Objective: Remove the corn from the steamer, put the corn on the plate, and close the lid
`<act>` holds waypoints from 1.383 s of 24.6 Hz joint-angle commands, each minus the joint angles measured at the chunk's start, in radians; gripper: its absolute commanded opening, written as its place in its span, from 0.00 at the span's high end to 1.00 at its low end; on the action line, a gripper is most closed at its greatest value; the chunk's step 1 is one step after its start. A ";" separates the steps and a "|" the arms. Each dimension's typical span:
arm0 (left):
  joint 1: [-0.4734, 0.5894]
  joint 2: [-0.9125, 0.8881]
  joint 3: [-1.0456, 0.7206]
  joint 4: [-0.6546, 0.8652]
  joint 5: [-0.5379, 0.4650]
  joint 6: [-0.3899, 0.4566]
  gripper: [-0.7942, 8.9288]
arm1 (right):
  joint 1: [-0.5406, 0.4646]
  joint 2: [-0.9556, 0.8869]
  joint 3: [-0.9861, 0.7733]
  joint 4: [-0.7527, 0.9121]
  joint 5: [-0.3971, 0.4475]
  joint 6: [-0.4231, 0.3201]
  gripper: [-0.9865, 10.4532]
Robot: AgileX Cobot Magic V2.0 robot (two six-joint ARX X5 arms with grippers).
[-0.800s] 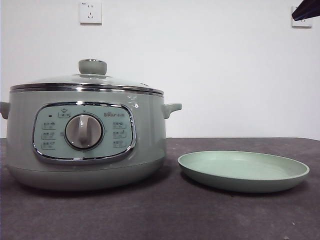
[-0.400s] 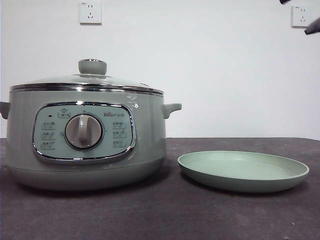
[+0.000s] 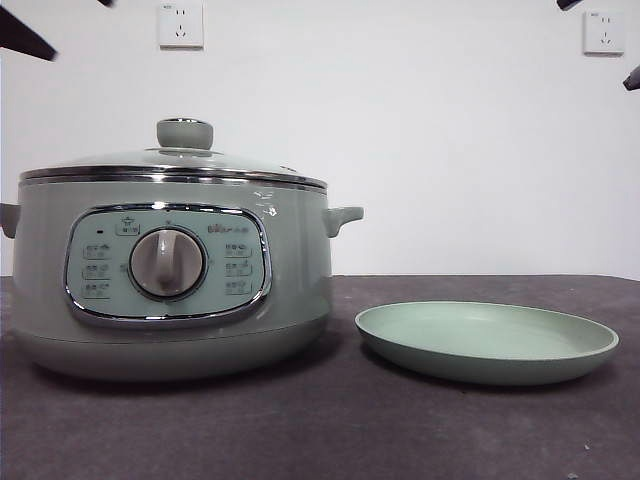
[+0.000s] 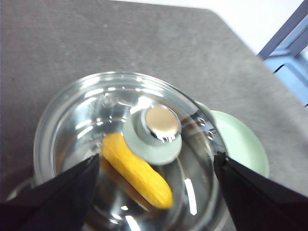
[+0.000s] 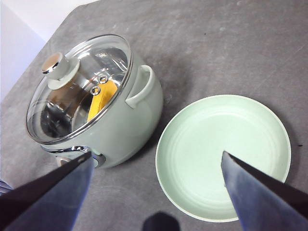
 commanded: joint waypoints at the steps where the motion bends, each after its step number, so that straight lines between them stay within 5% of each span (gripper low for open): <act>1: -0.052 0.074 0.042 0.004 -0.045 0.044 0.51 | 0.002 0.001 0.002 0.003 0.002 -0.008 0.53; 13: -0.243 0.306 0.119 0.051 -0.290 0.112 0.50 | 0.002 0.001 0.002 0.003 0.003 -0.008 0.53; 21: -0.274 0.366 0.119 0.098 -0.307 0.117 0.50 | 0.002 0.001 0.002 0.004 0.033 -0.008 0.53; 22: -0.274 0.366 0.119 0.097 -0.314 0.119 0.53 | 0.002 0.001 0.002 0.004 0.032 -0.008 0.53; 26: -0.276 0.366 0.119 0.080 -0.317 0.166 0.90 | 0.002 0.001 0.002 0.006 0.032 -0.008 0.53; 34: -0.268 0.315 0.121 0.148 -0.335 0.156 0.93 | 0.017 0.008 0.002 0.053 0.028 0.030 0.53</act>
